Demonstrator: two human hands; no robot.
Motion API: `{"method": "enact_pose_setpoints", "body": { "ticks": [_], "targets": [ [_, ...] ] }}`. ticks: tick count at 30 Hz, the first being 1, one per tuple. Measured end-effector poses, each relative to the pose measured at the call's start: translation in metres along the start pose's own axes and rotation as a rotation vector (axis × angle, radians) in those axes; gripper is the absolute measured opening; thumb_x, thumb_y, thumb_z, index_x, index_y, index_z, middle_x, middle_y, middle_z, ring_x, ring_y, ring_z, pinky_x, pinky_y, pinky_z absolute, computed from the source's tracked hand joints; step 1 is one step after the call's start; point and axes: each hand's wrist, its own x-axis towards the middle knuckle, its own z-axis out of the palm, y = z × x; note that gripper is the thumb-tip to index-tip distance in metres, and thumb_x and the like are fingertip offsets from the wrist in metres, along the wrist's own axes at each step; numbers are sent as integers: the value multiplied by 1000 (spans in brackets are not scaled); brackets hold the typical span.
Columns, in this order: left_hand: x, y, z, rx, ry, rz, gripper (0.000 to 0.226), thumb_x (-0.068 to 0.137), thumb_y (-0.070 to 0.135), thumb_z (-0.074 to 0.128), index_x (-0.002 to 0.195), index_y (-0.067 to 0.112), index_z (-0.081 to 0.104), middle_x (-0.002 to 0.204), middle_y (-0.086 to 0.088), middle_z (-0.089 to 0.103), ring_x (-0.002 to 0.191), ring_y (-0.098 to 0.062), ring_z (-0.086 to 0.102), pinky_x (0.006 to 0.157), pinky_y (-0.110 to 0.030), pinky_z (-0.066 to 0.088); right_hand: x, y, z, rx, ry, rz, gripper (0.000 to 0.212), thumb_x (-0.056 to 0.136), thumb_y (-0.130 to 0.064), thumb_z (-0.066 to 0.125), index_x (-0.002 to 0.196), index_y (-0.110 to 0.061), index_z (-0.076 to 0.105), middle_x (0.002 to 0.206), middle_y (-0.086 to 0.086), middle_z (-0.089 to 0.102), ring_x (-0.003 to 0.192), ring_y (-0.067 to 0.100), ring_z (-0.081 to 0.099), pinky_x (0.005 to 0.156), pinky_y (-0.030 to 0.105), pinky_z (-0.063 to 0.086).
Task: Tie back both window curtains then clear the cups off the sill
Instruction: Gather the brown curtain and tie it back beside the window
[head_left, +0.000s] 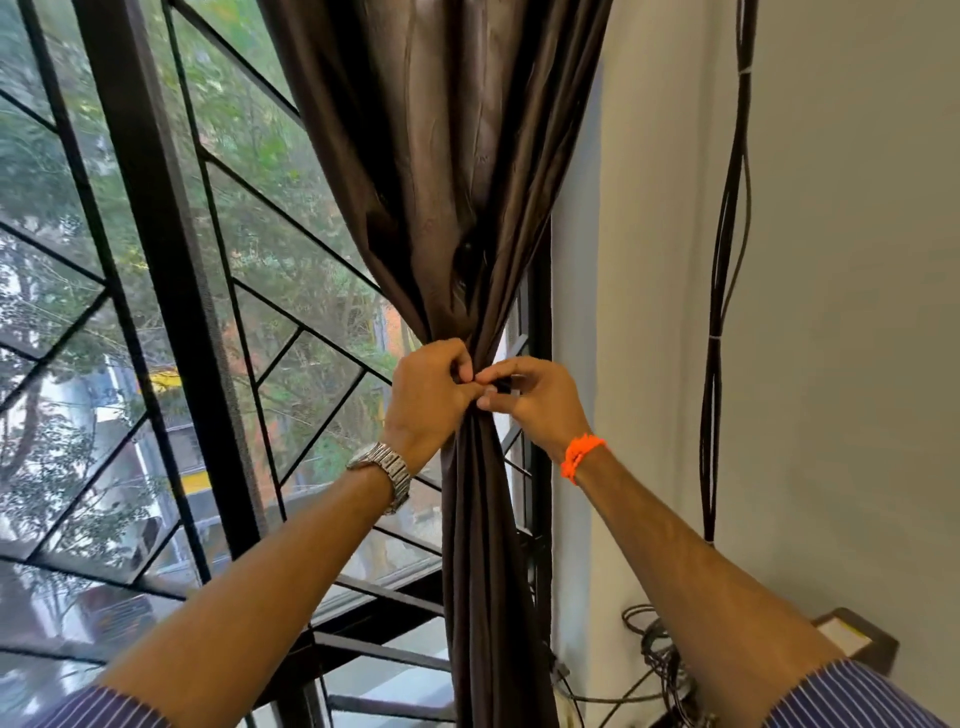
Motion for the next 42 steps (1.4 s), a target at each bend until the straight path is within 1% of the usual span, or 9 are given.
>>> {"method": "enact_pose_setpoints", "body": {
  "ticks": [5, 10, 15, 18, 26, 31, 35, 39, 42],
  "targets": [
    [14, 5, -18, 74, -264, -236, 19, 73, 20, 84, 71, 10, 69, 58, -2, 68, 44, -7, 65, 42, -11, 44, 2, -15, -4, -241, -52, -84, 29, 64, -12, 89, 91, -9, 80, 83, 4, 76, 79, 13, 71, 79, 17, 54],
    [31, 26, -33, 226, -621, -205, 25, 79, 35, 78, 74, 11, 75, 60, -3, 71, 52, -11, 68, 56, -19, 52, -1, -25, -22, -370, -113, -92, 24, 68, -8, 86, 91, -9, 80, 84, 5, 77, 76, 10, 71, 79, 21, 56],
    [31, 27, -20, -483, -650, -481, 26, 87, 28, 71, 82, 4, 75, 63, -2, 56, 46, -6, 43, 40, -13, 37, -23, -36, -45, -609, -77, -215, 30, 75, -10, 81, 104, -14, 76, 99, 0, 74, 85, 11, 65, 76, 3, 42],
    [19, 23, -3, -675, -551, -575, 24, 85, 31, 73, 81, 8, 74, 70, -3, 55, 47, -5, 42, 39, -12, 36, -40, -39, -48, -618, -69, -298, 32, 75, -3, 78, 105, -11, 70, 101, 3, 71, 90, 13, 65, 81, 8, 43],
    [23, 41, -29, -489, -838, -277, 14, 89, 16, 68, 94, 5, 76, 59, -1, 57, 48, -8, 48, 44, -14, 41, -29, -58, -61, -534, -1, -419, 28, 75, 13, 64, 89, -10, 61, 85, -7, 62, 80, 1, 58, 74, 13, 52],
    [19, 53, -40, -65, -723, -63, 10, 79, 25, 80, 76, 17, 75, 61, -6, 69, 48, -11, 61, 52, -22, 53, -25, -54, -46, -409, -43, -290, 30, 80, 11, 59, 85, -17, 52, 83, -6, 62, 79, 9, 63, 71, 18, 54],
    [-1, 47, -28, 262, -343, 73, 18, 76, 28, 75, 68, 13, 68, 56, -5, 64, 54, -21, 61, 56, -38, 53, -16, -61, -35, -381, -140, -228, 25, 85, 8, 57, 84, -15, 46, 86, 1, 62, 80, 13, 60, 66, 13, 46],
    [-23, 41, -21, 284, -42, 141, 11, 82, 24, 69, 79, 13, 71, 70, -3, 61, 61, -17, 48, 51, -24, 20, -9, -58, -22, -391, -106, -212, 25, 82, 9, 54, 79, -16, 53, 87, 5, 63, 81, 12, 61, 75, 26, 53],
    [-42, 37, -15, 307, 113, 185, 21, 86, 17, 67, 106, 14, 72, 80, -7, 64, 65, -24, 58, 52, -28, 36, -6, -57, -14, -385, -32, -131, 21, 80, 4, 58, 77, -17, 61, 85, 0, 66, 82, 17, 64, 81, 38, 56]
  ]
}}
